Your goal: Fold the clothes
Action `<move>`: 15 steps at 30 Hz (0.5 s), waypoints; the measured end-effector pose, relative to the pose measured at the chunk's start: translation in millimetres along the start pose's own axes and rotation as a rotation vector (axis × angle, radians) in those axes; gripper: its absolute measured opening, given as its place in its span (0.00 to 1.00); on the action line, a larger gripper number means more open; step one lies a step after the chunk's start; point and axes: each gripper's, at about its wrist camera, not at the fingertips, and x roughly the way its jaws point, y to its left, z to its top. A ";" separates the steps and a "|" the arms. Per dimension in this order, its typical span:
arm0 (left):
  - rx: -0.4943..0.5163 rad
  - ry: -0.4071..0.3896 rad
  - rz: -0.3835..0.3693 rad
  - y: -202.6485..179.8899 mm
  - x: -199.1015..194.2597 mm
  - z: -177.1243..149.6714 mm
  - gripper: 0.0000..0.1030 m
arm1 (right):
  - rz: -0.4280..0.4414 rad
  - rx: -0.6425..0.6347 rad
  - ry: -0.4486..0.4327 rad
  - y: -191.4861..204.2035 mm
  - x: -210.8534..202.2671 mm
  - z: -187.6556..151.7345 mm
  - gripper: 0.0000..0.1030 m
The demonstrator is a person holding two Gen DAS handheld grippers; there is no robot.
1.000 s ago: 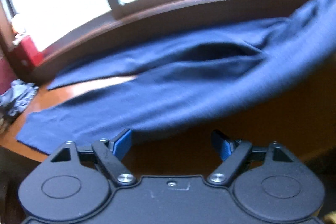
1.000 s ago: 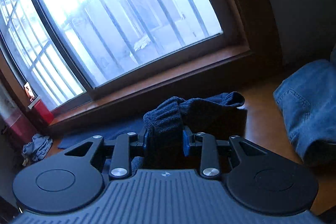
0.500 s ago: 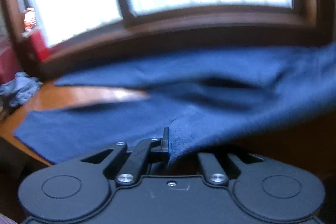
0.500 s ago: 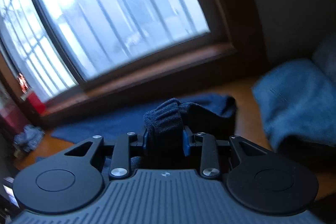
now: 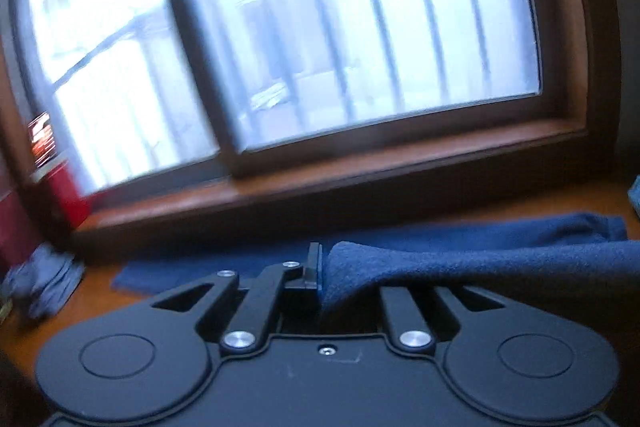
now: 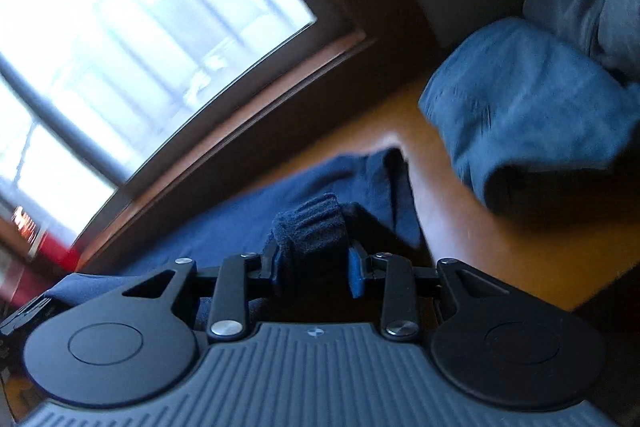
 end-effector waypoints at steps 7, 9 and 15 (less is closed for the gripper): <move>0.110 0.160 -0.082 -29.0 185.4 25.3 0.09 | -0.381 -0.074 -0.142 17.2 116.3 53.5 0.61; 0.142 0.253 -0.107 -43.2 236.5 16.6 0.09 | -0.534 -0.137 -0.178 20.0 133.8 55.3 0.61; 0.192 0.344 -0.171 -53.4 293.5 -2.6 0.10 | -0.374 -0.278 -0.110 43.9 155.1 36.3 0.60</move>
